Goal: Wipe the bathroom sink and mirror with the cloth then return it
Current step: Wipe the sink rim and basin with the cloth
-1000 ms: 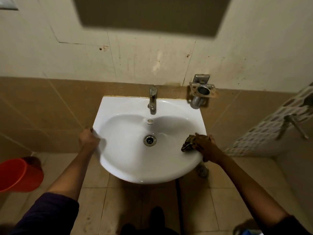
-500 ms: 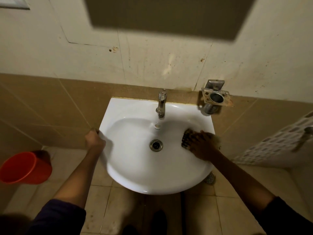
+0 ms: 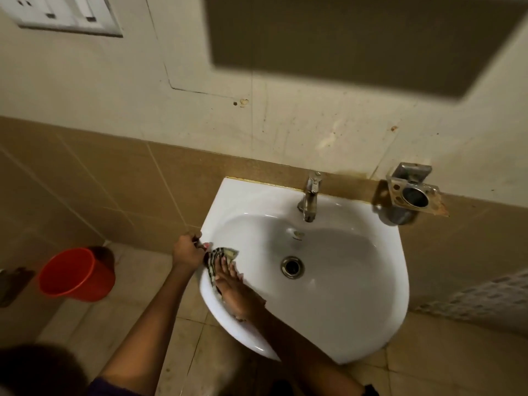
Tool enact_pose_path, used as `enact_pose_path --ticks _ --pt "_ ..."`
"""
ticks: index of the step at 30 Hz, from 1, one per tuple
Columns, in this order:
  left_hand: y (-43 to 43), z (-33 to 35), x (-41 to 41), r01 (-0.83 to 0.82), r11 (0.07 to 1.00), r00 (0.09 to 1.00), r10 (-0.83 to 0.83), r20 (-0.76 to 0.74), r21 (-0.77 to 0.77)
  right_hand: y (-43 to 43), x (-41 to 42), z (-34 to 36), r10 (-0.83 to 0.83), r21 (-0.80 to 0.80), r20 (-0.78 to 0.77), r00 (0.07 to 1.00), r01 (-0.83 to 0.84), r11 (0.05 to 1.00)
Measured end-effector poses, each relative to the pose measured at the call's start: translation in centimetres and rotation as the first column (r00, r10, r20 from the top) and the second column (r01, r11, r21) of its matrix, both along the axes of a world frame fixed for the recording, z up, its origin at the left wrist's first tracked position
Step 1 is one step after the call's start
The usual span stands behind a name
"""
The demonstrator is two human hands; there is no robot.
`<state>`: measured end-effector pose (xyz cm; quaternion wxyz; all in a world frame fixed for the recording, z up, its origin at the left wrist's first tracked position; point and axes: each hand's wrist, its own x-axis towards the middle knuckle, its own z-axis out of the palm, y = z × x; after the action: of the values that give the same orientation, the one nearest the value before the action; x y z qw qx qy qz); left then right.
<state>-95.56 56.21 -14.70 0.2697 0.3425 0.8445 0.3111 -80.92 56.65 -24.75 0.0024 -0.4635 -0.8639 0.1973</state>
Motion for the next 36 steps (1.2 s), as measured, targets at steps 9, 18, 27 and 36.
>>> enact_pose_path --ticks 9,18,27,36 --pt "-0.2 -0.8 0.2 0.031 0.999 0.999 -0.032 -0.034 -0.035 5.5 -2.3 -2.2 -0.406 -0.051 -0.047 0.913 0.404 0.913" --pt "-0.3 0.2 0.0 0.121 0.992 0.992 -0.12 0.022 -0.041 4.6 -5.1 -2.0 -0.444 -0.148 -0.229 0.866 0.42 0.895" --pt "0.8 0.9 2.5 0.024 0.991 0.982 -0.048 -0.18 -0.132 2.2 -1.5 -1.0 0.134 -0.057 -0.318 0.939 -0.16 0.985" --pt "0.1 0.9 2.1 0.023 0.985 0.974 -0.06 -0.217 -0.169 5.2 0.6 -2.9 -0.524 -0.094 -0.029 0.851 0.519 0.849"
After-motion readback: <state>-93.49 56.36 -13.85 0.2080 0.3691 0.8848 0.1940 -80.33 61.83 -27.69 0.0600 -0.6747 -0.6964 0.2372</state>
